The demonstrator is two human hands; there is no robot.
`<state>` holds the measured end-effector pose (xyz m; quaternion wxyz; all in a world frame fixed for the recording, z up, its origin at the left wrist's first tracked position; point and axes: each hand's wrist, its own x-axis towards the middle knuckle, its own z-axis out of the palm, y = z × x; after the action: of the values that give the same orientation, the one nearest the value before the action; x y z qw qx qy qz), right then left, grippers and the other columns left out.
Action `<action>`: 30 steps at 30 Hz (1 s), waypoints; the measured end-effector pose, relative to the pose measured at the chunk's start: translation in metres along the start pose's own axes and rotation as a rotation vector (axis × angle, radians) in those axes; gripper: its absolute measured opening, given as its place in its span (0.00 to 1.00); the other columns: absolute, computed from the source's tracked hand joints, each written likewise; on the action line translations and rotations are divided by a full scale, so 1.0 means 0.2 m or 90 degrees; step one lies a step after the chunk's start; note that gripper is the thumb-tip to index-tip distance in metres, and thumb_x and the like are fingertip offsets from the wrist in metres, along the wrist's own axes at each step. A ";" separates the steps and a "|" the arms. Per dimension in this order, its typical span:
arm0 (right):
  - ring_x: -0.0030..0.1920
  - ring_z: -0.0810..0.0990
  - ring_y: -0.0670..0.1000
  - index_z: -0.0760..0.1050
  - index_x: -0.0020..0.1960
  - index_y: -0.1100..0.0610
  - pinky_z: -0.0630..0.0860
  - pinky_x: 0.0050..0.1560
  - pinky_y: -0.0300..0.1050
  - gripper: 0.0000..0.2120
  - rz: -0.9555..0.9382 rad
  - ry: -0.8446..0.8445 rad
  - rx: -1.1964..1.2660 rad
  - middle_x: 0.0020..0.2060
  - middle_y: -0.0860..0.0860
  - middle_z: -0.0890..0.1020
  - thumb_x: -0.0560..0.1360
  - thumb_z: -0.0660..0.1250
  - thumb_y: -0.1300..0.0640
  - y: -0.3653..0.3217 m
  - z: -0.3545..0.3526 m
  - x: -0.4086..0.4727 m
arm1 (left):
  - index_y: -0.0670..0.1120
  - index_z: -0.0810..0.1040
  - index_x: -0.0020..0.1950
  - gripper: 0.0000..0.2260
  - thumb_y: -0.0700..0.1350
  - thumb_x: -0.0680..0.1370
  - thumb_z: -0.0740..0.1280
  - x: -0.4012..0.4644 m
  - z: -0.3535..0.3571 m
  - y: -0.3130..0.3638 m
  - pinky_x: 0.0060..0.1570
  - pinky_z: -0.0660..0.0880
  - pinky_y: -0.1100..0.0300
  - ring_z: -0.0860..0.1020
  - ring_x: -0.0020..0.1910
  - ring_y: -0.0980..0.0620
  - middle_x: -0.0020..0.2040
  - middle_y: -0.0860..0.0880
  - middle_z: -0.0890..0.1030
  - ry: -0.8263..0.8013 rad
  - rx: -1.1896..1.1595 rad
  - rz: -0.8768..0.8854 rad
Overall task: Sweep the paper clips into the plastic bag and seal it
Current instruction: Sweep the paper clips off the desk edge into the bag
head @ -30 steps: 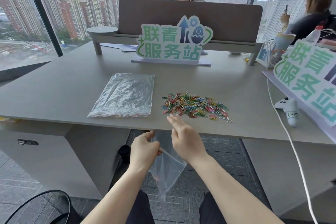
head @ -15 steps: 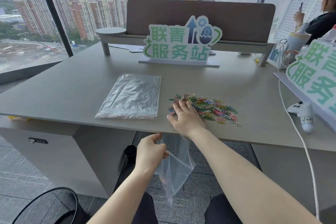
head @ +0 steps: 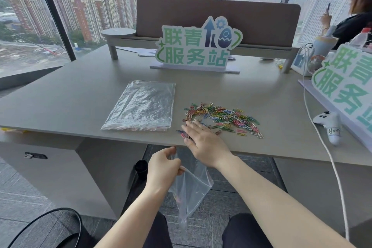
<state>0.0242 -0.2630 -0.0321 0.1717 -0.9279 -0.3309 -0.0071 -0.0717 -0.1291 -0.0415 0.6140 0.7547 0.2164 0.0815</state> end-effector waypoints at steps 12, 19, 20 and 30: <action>0.78 0.48 0.50 0.50 0.78 0.55 0.42 0.75 0.45 0.27 0.125 0.077 -0.054 0.78 0.52 0.53 0.82 0.46 0.46 -0.01 0.03 -0.12 | 0.39 0.74 0.69 0.25 0.31 0.72 0.61 0.01 0.02 -0.01 0.37 0.82 0.60 0.83 0.29 0.55 0.63 0.42 0.80 0.001 -0.023 -0.015; 0.78 0.48 0.51 0.50 0.78 0.57 0.42 0.76 0.45 0.27 0.082 0.060 -0.040 0.78 0.54 0.53 0.83 0.47 0.48 -0.08 0.05 -0.12 | 0.39 0.74 0.69 0.25 0.31 0.72 0.61 0.00 0.02 -0.02 0.34 0.80 0.64 0.83 0.29 0.56 0.64 0.43 0.79 0.010 -0.028 -0.012; 0.78 0.48 0.51 0.50 0.78 0.57 0.43 0.76 0.46 0.27 0.077 0.061 -0.035 0.78 0.54 0.53 0.83 0.47 0.48 -0.09 0.06 -0.12 | 0.39 0.74 0.69 0.24 0.31 0.73 0.61 0.01 0.01 -0.02 0.34 0.80 0.64 0.83 0.29 0.56 0.64 0.43 0.79 0.013 -0.030 -0.013; 0.78 0.47 0.49 0.50 0.78 0.54 0.45 0.76 0.45 0.26 0.096 0.080 0.030 0.78 0.50 0.51 0.83 0.48 0.49 -0.09 0.05 -0.12 | 0.39 0.75 0.69 0.24 0.31 0.72 0.61 0.02 -0.04 -0.03 0.38 0.82 0.59 0.83 0.31 0.54 0.62 0.44 0.80 0.037 -0.023 -0.006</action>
<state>-0.0059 -0.2614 -0.0380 0.2141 -0.9435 -0.2489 -0.0448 -0.0716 -0.1199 -0.0465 0.6213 0.7398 0.2364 0.1040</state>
